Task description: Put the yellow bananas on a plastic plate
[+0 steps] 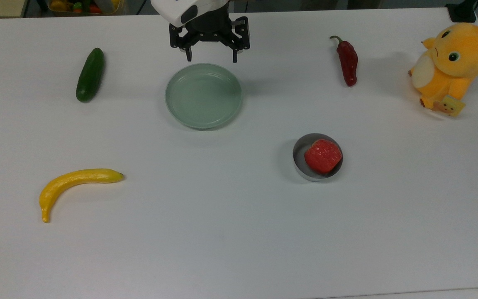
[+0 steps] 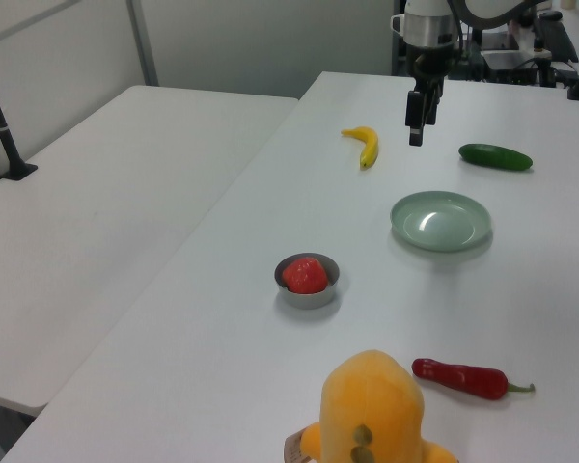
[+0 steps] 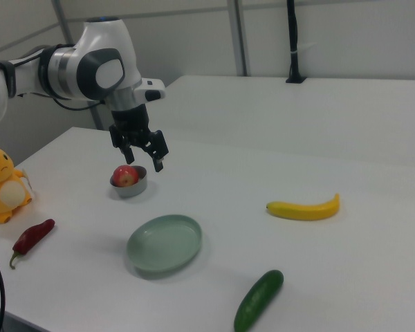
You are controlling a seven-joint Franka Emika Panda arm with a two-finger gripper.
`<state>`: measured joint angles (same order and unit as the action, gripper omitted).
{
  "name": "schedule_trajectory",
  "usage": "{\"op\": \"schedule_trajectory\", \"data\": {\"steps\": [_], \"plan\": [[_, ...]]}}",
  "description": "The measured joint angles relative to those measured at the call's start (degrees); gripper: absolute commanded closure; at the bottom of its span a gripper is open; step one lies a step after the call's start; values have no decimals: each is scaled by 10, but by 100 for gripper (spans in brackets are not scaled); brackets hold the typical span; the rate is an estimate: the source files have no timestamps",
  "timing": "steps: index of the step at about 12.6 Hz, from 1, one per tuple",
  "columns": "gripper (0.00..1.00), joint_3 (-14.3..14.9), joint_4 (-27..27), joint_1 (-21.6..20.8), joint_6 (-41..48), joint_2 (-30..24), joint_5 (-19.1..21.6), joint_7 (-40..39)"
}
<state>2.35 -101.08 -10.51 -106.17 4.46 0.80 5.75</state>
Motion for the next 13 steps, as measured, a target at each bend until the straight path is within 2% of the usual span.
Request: {"op": "schedule_trajectory", "data": {"steps": [7,10,13], "plan": [[0,0,1,8,0,0,0,1],[0,4,11,35,-5,5,1,60],[0,43,46,47,-25,50,2,128]]}}
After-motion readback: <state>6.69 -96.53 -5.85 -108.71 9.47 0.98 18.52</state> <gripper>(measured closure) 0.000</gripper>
